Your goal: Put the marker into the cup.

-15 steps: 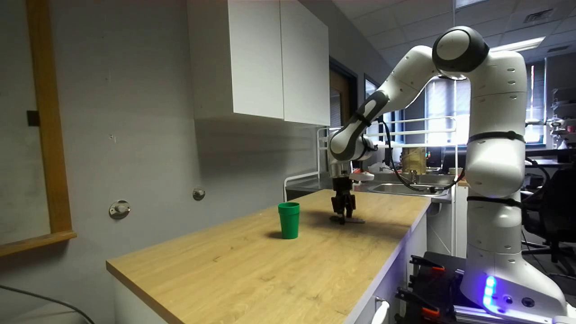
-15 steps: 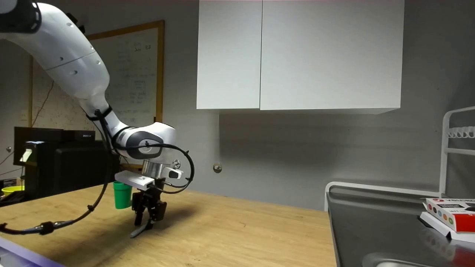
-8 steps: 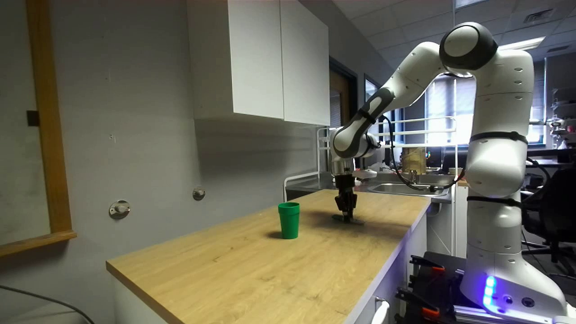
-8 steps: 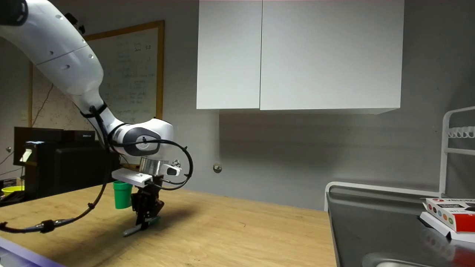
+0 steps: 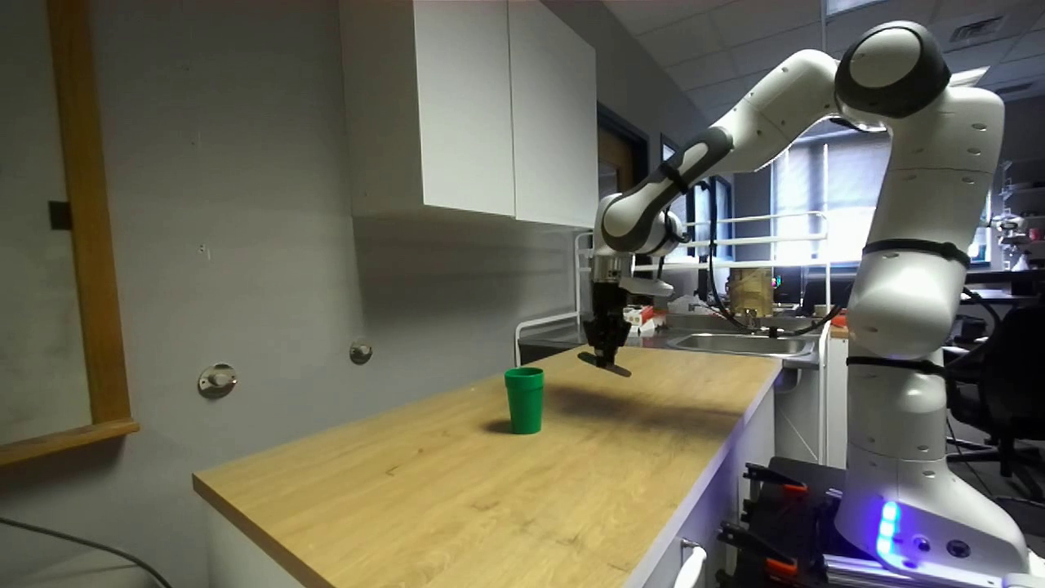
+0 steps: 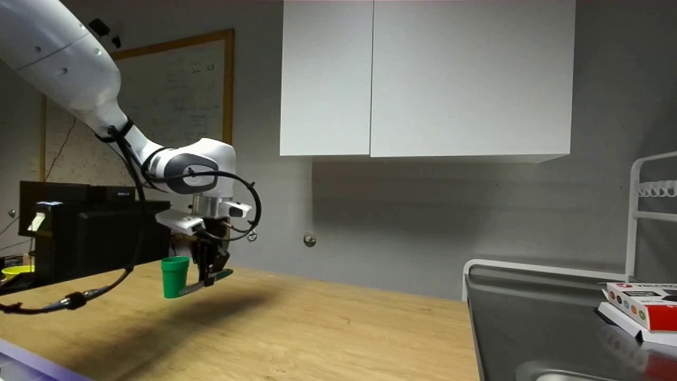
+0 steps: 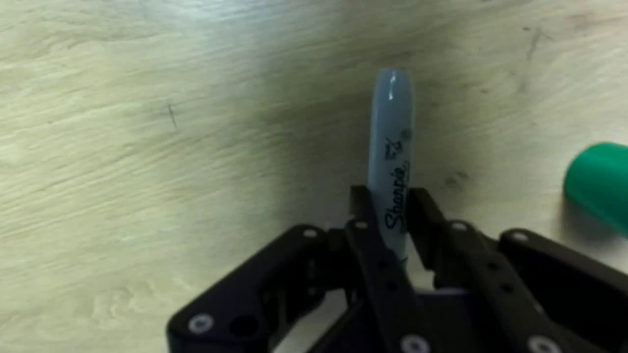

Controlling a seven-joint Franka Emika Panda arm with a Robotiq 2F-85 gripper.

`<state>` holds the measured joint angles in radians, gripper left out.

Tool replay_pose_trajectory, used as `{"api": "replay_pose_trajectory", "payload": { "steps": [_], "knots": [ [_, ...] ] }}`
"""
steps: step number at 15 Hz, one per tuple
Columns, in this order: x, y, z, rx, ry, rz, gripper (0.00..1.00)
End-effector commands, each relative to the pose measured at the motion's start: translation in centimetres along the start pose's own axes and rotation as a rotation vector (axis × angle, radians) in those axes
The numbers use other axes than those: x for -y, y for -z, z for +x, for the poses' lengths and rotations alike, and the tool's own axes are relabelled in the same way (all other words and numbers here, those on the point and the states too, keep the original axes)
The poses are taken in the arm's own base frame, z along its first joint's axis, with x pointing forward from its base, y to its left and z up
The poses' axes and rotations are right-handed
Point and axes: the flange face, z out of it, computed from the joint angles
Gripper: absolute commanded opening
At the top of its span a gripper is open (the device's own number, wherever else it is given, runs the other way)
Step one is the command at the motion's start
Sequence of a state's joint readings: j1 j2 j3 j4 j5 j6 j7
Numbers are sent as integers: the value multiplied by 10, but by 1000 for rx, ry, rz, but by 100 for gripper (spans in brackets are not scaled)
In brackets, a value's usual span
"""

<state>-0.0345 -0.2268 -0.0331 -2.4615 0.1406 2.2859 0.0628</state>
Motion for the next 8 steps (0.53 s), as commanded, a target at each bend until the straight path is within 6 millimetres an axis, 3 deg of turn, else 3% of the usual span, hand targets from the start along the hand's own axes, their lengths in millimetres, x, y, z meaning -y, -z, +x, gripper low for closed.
{"api": "replay_pose_trajectory", "payload": {
  "steps": [1,5,8],
  "knots": [
    [47,48,0,-144,-67,38,7],
    [103,93,0,-352,-148,80,7],
    [135,111,0,-503,-206,113,7]
  ]
}}
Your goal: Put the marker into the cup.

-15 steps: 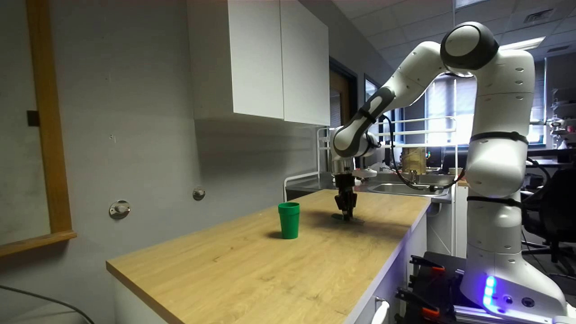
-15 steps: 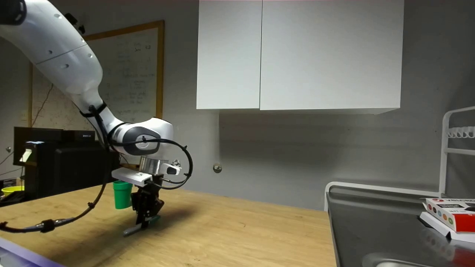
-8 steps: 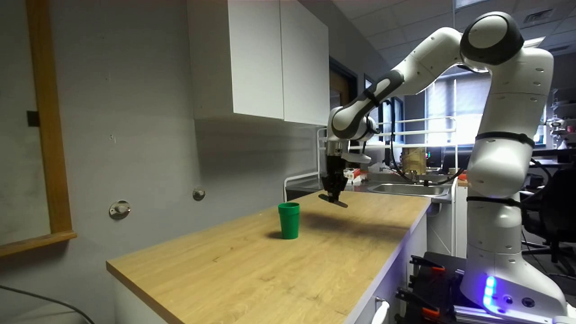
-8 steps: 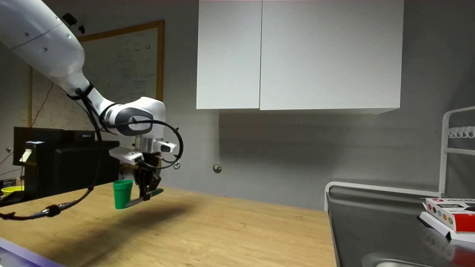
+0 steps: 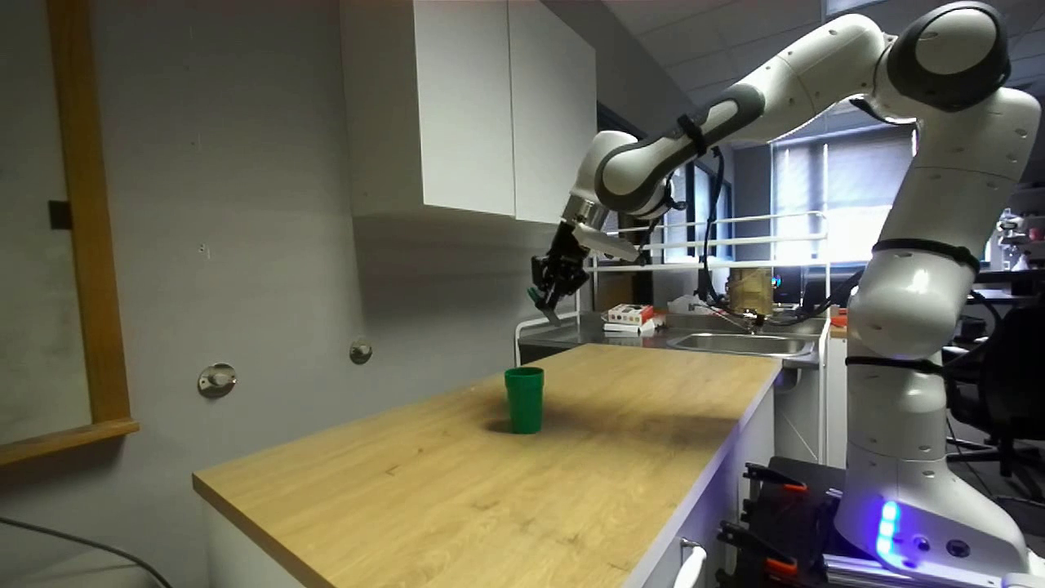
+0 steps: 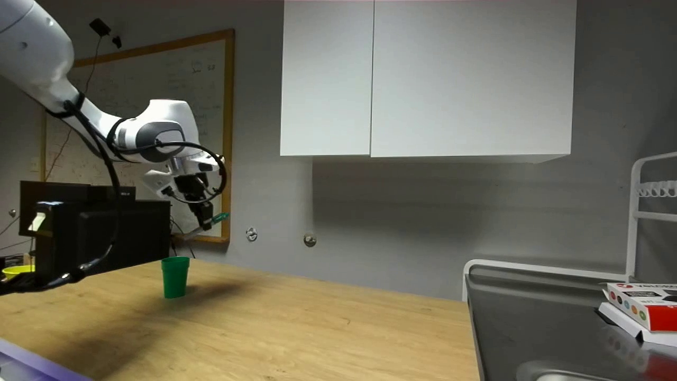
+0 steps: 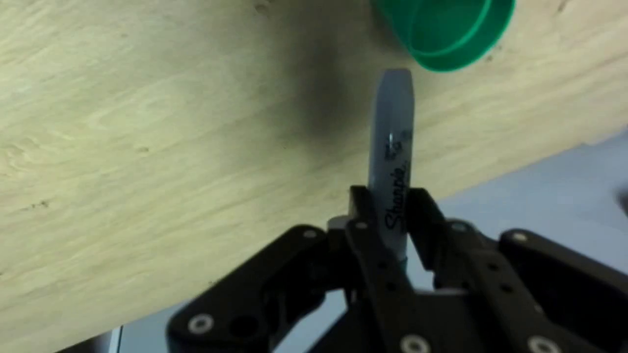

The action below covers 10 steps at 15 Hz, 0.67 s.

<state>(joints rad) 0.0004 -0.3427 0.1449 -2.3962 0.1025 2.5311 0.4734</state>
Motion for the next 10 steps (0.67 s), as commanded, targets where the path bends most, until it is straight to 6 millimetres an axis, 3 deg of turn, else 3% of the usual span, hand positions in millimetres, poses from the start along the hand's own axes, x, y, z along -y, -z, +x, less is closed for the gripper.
{"api": "replay_pose_trajectory", "payload": {
  "steps": [1,5,10],
  "knots": [
    [31,12,3,-150,-67,21,7],
    [58,12,-4,-259,-87,20,7],
    [83,-1,-30,-284,-47,-46,7]
  ]
}}
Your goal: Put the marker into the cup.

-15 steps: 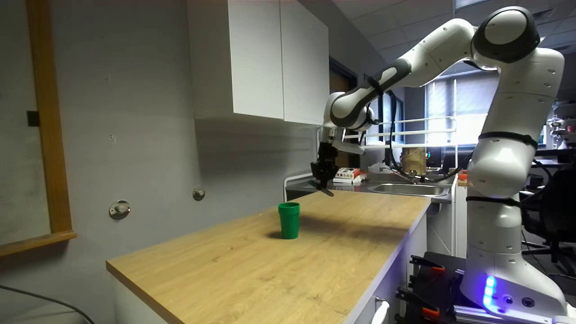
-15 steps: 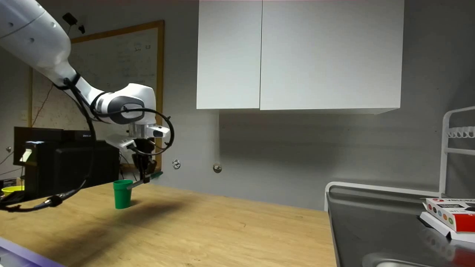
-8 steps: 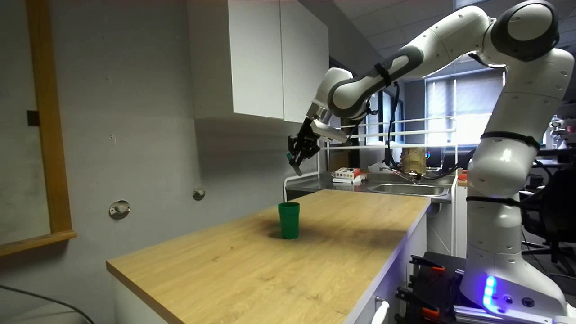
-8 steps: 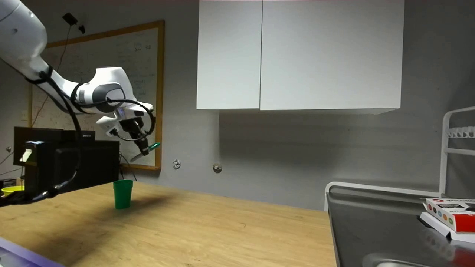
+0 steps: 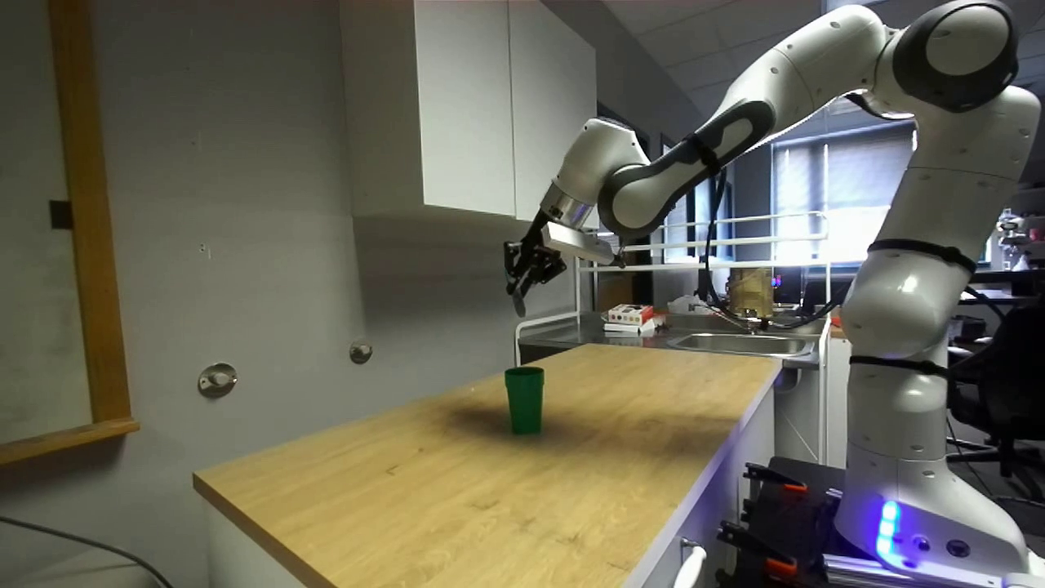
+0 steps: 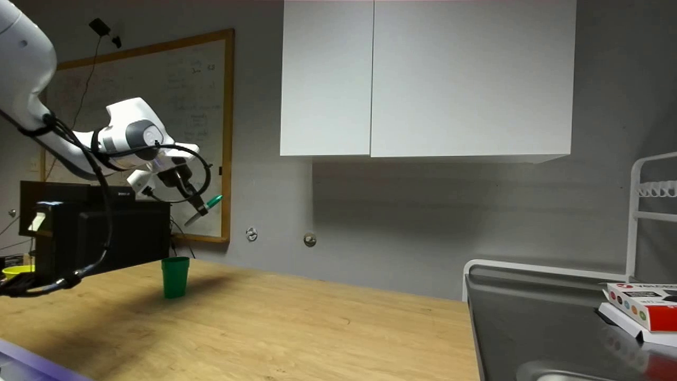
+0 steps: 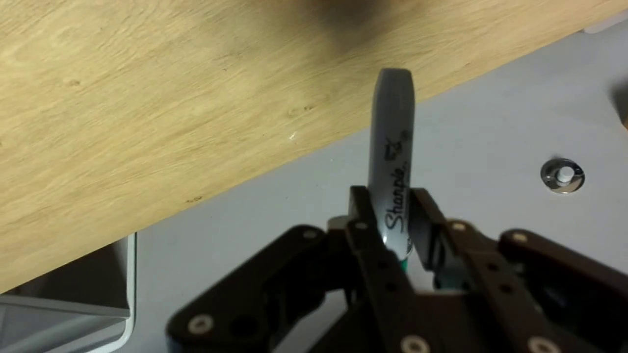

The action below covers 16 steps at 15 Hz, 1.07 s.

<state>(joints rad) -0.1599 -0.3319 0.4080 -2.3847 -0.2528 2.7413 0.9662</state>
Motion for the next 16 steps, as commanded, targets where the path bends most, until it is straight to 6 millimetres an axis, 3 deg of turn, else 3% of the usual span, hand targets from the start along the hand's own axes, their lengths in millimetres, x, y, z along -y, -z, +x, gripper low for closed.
{"api": "replay_pose_trajectory", "payload": {
  "steps": [1,6,16],
  "knots": [
    [17,-5,-17,-16,29,-39,7],
    [32,-10,-40,-24,78,-72,7],
    [17,-57,-55,64,95,-187,7]
  ]
}}
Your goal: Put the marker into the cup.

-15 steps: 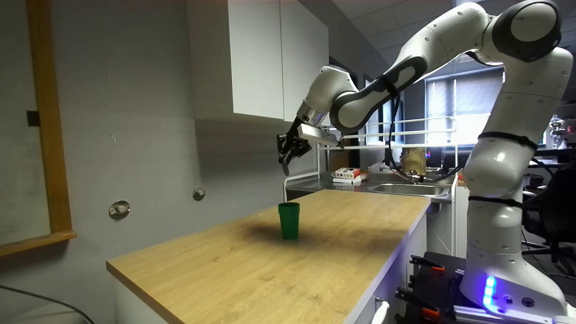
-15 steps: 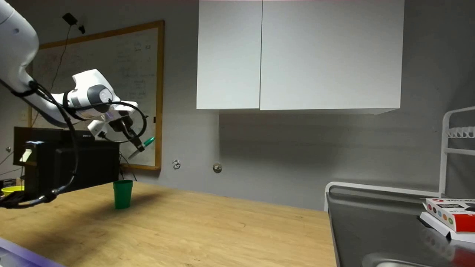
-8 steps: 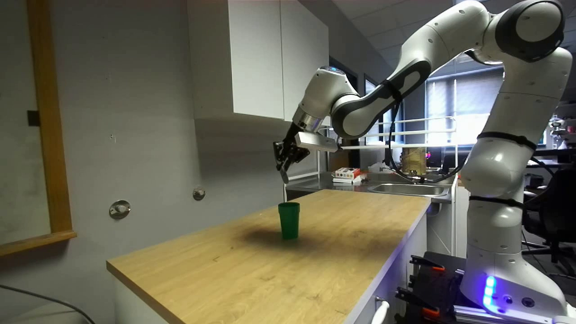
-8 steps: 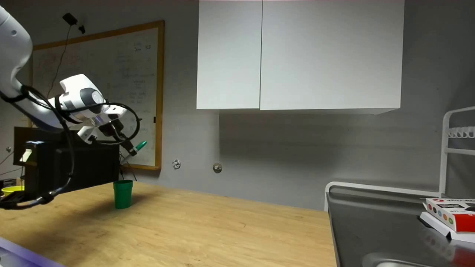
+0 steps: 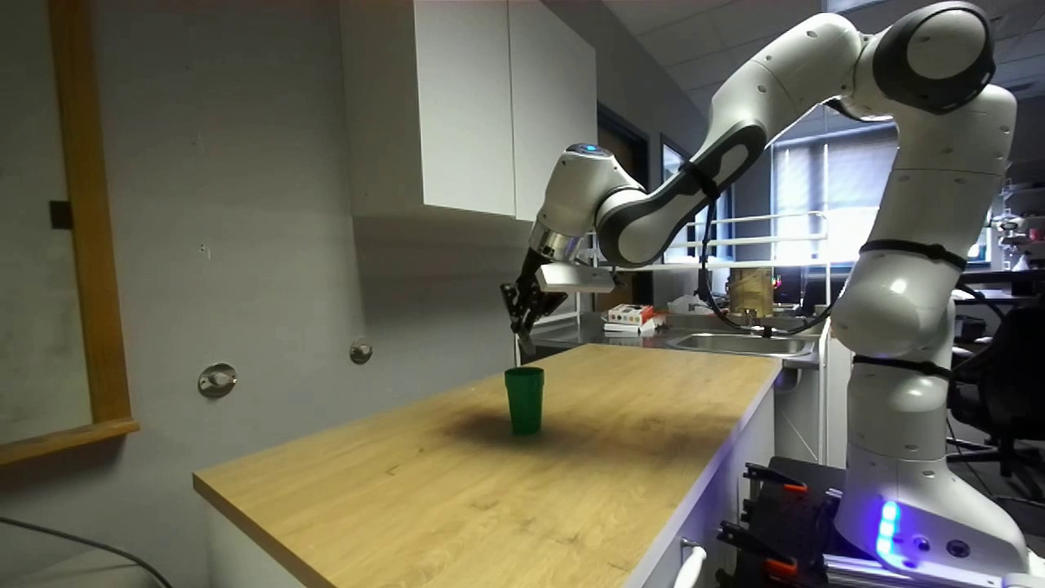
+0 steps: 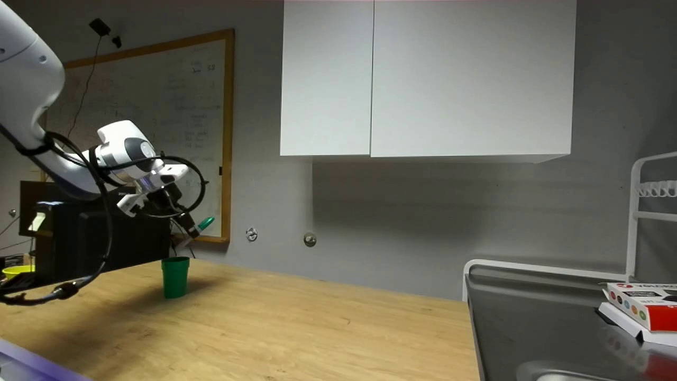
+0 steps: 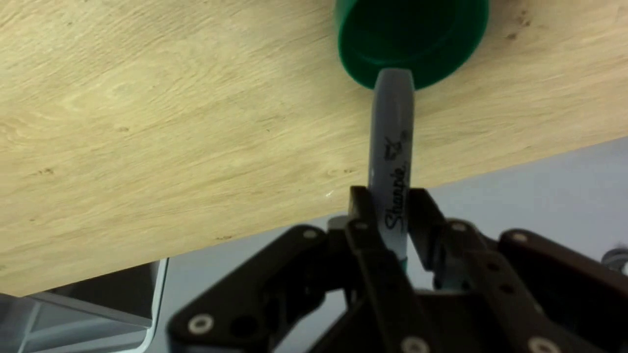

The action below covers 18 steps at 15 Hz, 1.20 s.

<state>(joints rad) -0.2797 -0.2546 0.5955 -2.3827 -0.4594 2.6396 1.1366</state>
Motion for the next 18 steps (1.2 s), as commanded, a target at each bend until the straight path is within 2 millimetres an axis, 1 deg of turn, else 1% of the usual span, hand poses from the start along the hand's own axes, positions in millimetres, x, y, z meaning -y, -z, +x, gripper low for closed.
{"api": "replay_pose_trajectory", "payload": {
  "steps": [1,5,8,13,18],
  "knots": [
    [10,-15,-5,26,11,-36,7],
    [23,-17,-14,13,44,-54,7],
    [31,-16,-16,-28,50,-61,7],
    [38,-14,-16,-120,32,-69,7],
    [43,-13,-25,-158,7,-80,6]
  ]
}}
